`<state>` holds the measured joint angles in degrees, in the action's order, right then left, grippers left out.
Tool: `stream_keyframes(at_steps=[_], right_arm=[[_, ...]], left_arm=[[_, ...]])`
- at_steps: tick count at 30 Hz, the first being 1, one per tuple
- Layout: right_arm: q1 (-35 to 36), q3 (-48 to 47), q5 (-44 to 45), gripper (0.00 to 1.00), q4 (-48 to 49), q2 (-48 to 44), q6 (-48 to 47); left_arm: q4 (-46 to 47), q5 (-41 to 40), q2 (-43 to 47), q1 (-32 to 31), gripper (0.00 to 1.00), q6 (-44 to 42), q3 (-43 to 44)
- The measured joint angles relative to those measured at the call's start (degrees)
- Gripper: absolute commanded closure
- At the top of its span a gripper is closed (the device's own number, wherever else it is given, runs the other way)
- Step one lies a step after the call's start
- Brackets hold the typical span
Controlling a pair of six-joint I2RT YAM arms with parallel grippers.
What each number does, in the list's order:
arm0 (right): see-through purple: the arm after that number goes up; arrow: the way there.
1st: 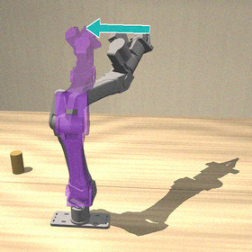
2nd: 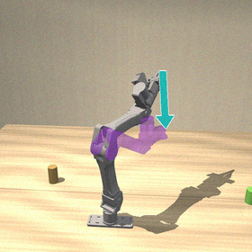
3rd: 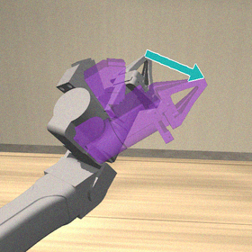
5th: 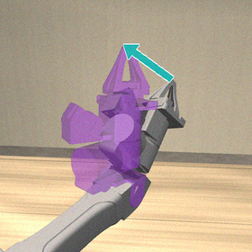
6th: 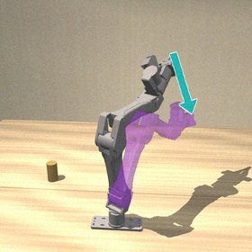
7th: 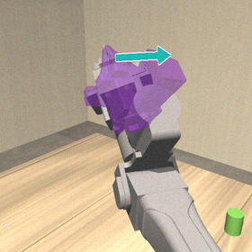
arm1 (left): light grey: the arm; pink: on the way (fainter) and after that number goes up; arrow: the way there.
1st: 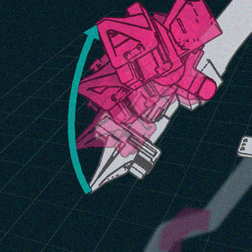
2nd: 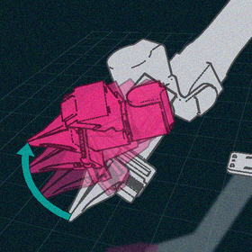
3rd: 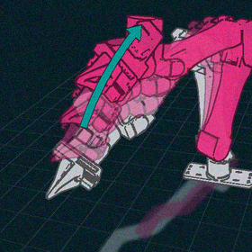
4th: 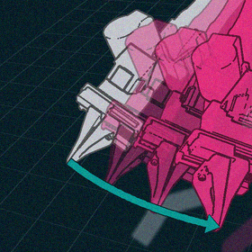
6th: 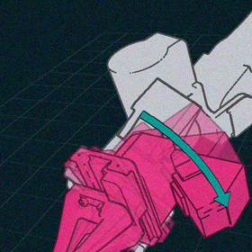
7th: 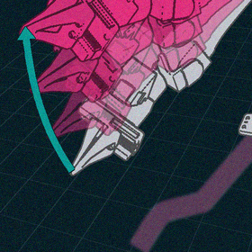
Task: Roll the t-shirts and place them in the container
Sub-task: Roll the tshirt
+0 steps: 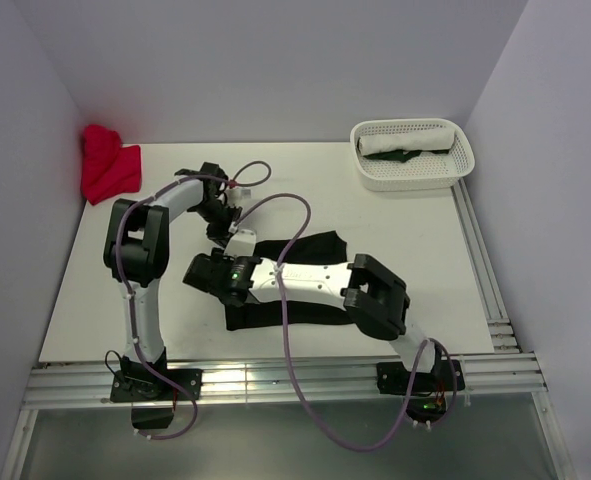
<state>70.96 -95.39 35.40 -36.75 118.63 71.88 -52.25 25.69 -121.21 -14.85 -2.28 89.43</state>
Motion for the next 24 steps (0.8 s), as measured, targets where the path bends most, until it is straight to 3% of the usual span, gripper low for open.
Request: stream_keyframes(at_steps=[10,16,24], right_arm=[[0.22,-6.97,1.97,0.41,-7.34,8.96,-2.89],[0.42,-7.15,1.97,0.58,-8.72,9.18,-3.04],[0.39,-1.49,0.74,0.66,-3.28,8.24,-2.71]], left_arm=[[-0.90,-1.70,-0.13,-1.70,1.00,0.55,1.05],[-1.51,-2.05,-0.59,-2.01,0.99,1.07,1.86],[-3.28,-1.77,-1.77,-2.23,0.76,1.09,3.93]])
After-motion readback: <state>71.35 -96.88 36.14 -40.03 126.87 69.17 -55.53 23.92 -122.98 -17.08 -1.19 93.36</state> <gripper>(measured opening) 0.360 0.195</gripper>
